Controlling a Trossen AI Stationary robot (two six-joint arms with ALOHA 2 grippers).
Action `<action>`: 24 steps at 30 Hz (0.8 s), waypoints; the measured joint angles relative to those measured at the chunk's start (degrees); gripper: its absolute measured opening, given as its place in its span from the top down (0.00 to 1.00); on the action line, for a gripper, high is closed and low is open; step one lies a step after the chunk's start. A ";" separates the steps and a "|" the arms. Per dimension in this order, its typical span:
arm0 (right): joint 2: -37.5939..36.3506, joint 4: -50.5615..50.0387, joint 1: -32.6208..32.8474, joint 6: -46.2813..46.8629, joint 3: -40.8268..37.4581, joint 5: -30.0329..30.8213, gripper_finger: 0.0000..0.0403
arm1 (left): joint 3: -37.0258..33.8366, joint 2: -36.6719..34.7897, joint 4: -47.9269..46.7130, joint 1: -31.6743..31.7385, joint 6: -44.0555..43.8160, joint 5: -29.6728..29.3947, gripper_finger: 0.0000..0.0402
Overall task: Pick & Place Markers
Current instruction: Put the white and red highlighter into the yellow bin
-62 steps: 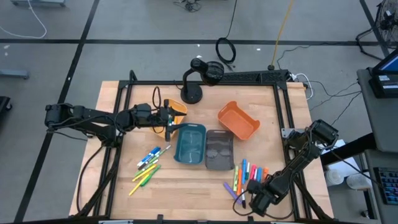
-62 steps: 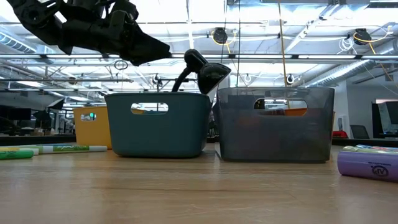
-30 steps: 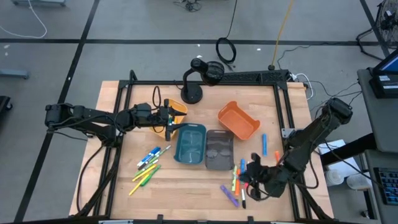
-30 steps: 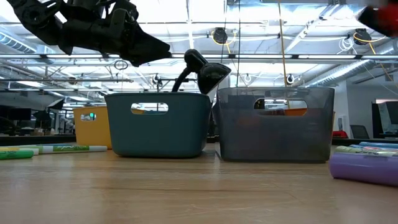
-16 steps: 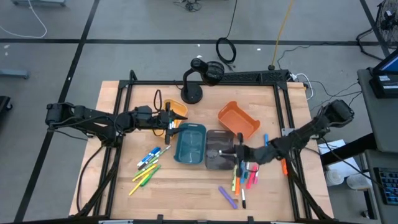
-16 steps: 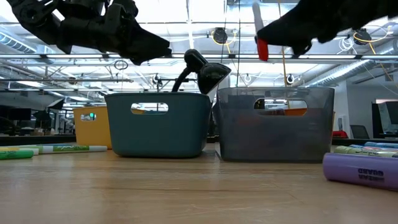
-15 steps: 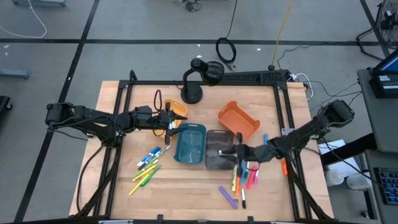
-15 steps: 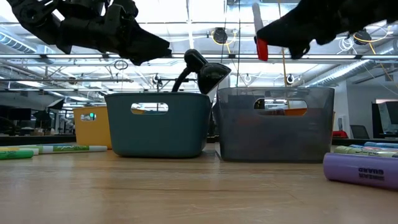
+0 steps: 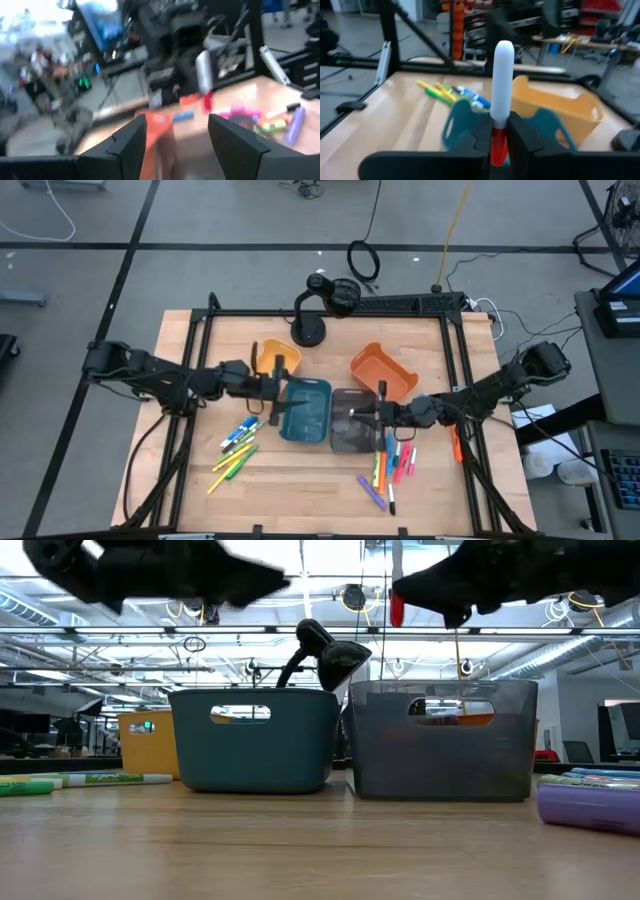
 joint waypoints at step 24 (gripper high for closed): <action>0.00 2.27 -1.78 -4.37 0.05 -0.48 0.95 | 26.50 27.49 -0.53 -4.94 -6.80 1.97 0.46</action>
